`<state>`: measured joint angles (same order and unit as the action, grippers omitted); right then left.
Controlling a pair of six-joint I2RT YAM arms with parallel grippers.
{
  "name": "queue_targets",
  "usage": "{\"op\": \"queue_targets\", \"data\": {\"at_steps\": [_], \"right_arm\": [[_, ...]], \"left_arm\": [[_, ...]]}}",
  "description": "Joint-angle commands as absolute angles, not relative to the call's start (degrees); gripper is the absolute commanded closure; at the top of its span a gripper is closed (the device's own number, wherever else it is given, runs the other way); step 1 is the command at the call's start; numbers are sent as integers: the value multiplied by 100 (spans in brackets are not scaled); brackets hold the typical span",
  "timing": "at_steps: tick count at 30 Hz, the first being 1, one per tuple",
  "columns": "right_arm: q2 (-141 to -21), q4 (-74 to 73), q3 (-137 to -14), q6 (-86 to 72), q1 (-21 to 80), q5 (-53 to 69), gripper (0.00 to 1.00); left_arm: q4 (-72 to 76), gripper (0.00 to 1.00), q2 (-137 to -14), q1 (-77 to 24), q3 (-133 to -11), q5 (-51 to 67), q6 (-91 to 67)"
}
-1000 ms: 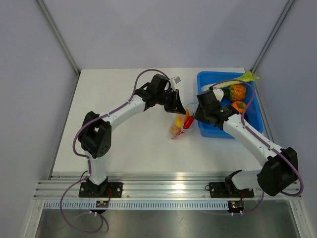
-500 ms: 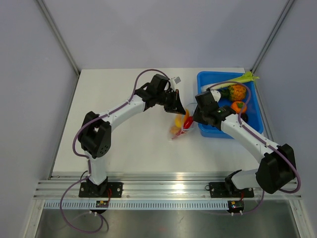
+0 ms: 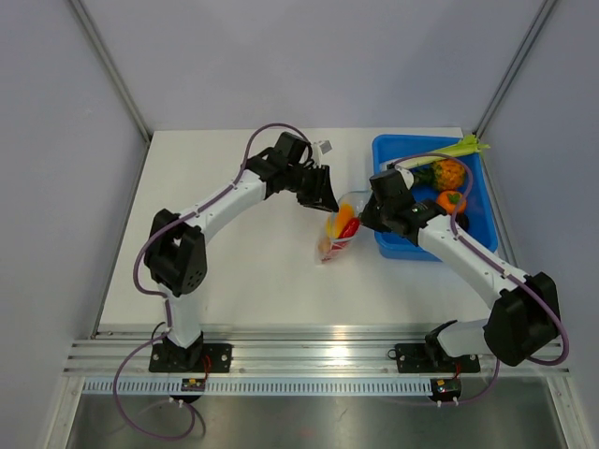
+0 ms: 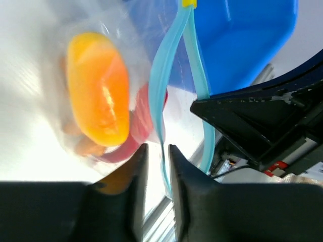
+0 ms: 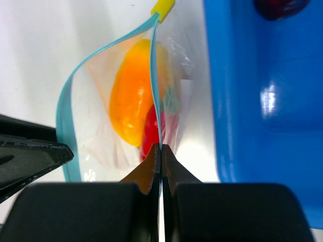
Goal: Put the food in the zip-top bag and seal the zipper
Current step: Adjust the zipper food storage bag at the center of the board.
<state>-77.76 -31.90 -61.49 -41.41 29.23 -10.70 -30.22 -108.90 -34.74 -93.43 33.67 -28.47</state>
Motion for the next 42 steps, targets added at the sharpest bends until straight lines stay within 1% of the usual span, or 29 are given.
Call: {"op": "queue_targets", "data": {"at_steps": [1,5,8,9,14,18,24,32,36,37,38,40,41,42], "right_arm": [[-7611,-2532,-6381,-4692,2944,-380,100],[-7909,-2417,-6530,-5001,2962,-211,100],[-8051,-2364,-6583,-5088,2962,-115,100],[-8059,-2312,-6592,-5106,2962,-97,100],[-8165,-2224,-6688,-5194,2962,-18,100],[-8191,-2215,-6706,-5194,2962,-35,100],[-8104,-2233,-6654,-5194,2953,-61,100],[-8042,-2303,-6636,-5229,2953,-35,100],[-8042,-2294,-6636,-5326,2944,-26,100],[-8051,-2294,-6636,-5335,2953,139,100],[-8051,-2311,-6653,-5370,2944,158,100],[-8060,-2311,-6662,-5388,2953,211,100],[-8060,-2320,-6662,-5405,2953,228,98],[-8033,-2338,-6662,-5414,2944,220,95]], "left_arm": [[-3785,64,-10679,-3410,-10045,2928,-2312],[-4183,60,-10311,-3410,-10248,1929,-1917],[-4193,40,-9836,-3410,-10029,1496,-1706],[-4175,36,-9635,-3410,-9889,1442,-1618],[-3964,31,-9194,-3463,-9353,1748,-1380],[-4008,30,-9132,-3928,-9229,1328,-784],[-3411,29,-9342,-4087,-8965,1793,-440],[-3112,28,-9765,-4315,-8913,1951,-237],[-3050,32,-9931,-4412,-8886,2074,-185],[-3041,33,-9984,-4430,-8868,2083,-185],[-3024,37,-10010,-4438,-8859,2092,-202],[-2997,47,-10063,-4438,-8824,2197,-193],[-2997,58,-10081,-4438,-8824,2206,-202],[-3041,76,-10107,-4438,-8833,2241,-185]]}}
